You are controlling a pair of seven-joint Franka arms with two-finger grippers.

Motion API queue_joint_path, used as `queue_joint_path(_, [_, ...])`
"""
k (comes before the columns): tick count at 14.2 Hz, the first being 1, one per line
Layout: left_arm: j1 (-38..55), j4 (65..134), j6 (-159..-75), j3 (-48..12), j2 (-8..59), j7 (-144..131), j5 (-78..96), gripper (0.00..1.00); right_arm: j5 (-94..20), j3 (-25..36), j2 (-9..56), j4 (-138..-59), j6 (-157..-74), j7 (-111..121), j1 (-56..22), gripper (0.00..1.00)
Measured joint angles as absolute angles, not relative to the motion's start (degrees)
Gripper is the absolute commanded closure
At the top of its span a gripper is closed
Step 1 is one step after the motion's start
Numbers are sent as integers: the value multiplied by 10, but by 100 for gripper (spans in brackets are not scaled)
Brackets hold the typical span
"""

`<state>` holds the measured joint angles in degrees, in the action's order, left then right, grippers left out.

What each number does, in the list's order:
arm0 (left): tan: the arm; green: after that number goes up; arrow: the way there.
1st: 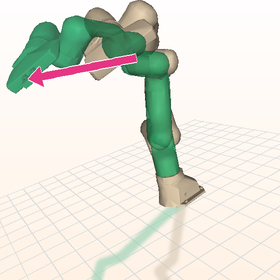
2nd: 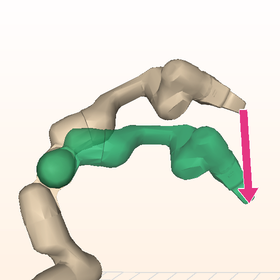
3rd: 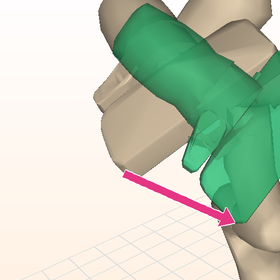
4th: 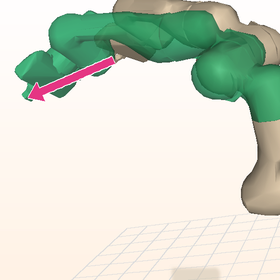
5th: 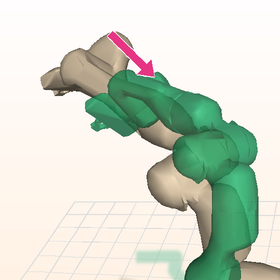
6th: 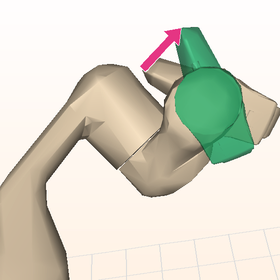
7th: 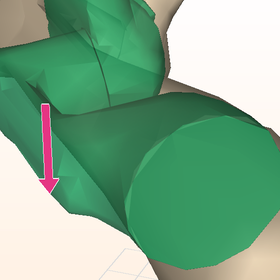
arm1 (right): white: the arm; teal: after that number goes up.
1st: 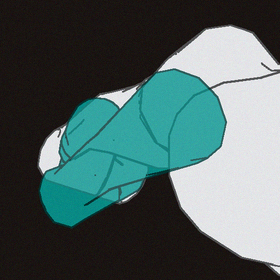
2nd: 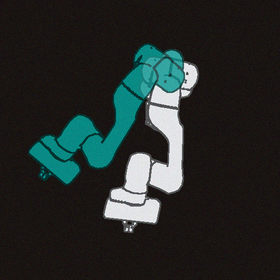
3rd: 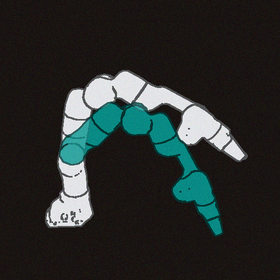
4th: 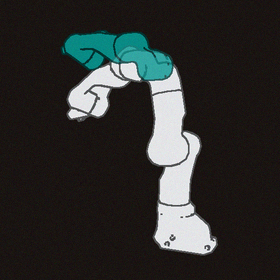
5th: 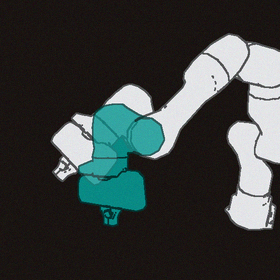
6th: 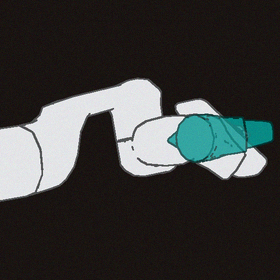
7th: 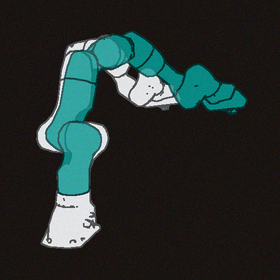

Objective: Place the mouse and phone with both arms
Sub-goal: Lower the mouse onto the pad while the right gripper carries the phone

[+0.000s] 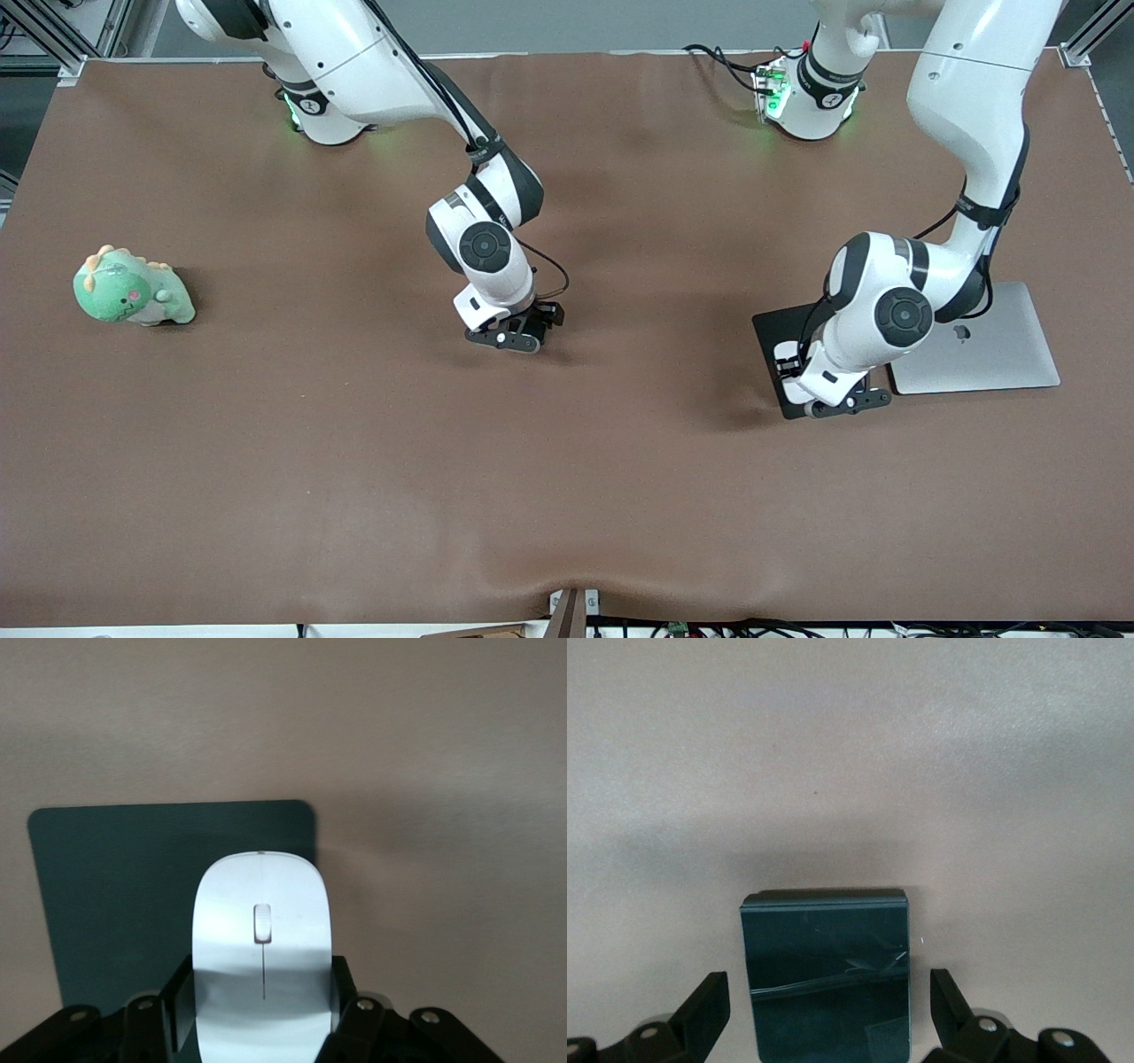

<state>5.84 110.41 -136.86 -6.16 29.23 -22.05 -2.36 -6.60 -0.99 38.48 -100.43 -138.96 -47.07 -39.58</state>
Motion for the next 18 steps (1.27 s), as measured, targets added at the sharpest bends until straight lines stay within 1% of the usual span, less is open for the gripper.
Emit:
queue_joint_path(4, [42, 1152, -1421, -62, 285, -195, -24, 100, -66, 3, 393, -1005, -1394, -475, -412, 0])
queue_joint_path(5, [33, 1158, -1429, -62, 285, -184, -24, 100, -65, 9, 396, -1005, -1395, -478, -419, 20])
queue_joint_path(6, [25, 1162, -1435, -62, 285, -174, -24, 100, -65, 13, 398, -1005, -1396, -480, -425, 42])
queue_joint_path(7, [18, 1165, -1438, -62, 285, -168, -24, 100, -61, 15, 398, -1005, -1397, -481, -428, 84])
queue_joint_path(8, [14, 1166, -1439, -62, 285, -166, -24, 100, -54, 16, 398, -1004, -1399, -483, -430, 100])
queue_joint_path(15, [14, 1174, -1440, -66, 280, -166, -24, 100, -50, 30, 390, -998, -1394, -486, -416, 100])
queue_joint_path(18, [14, 1184, -1440, -66, 275, -166, -24, 100, -50, 32, 353, -991, -1332, -486, -389, 100])
